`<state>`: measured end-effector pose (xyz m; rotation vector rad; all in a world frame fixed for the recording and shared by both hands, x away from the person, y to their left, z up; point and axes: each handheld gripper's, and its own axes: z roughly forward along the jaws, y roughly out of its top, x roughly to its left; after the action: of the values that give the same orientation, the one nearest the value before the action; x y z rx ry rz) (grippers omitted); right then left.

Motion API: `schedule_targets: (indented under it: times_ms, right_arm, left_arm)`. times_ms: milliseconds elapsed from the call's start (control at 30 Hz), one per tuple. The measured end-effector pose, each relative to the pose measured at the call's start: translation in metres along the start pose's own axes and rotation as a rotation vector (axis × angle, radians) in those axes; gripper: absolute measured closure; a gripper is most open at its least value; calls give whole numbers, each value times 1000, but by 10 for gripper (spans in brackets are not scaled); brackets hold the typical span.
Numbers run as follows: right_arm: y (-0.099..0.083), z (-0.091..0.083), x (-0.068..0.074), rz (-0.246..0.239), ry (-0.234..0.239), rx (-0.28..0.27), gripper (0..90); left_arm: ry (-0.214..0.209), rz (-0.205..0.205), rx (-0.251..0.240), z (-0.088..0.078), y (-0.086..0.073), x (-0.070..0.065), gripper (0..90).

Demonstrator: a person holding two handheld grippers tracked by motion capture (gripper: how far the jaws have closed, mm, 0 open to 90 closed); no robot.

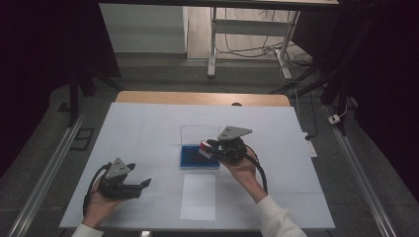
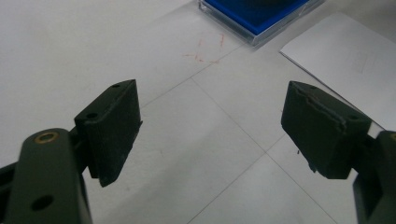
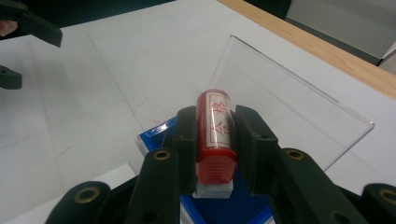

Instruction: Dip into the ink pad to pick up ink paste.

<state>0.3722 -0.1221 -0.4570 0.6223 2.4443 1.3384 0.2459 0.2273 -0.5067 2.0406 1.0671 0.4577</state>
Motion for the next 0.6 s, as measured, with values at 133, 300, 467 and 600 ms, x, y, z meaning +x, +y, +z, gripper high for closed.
schedule_targets:
  times_ms: [133, 300, 467, 600]
  right_arm:
    - [-1, 10, -1, -11, -8, 28, 704]
    - [0, 24, -9, 33, -1, 41, 704]
    - [-2, 38, -15, 57, -2, 66, 704]
    - [-4, 45, -16, 55, -5, 86, 704]
  left_arm:
    - [-1, -1, -3, -1, 0, 1, 203]
    - [-9, 0, 0, 0, -1, 2, 203]
    - [-13, 3, 0, 0, -1, 3, 203]
    - [-18, 6, 0, 1, 0, 2, 204]
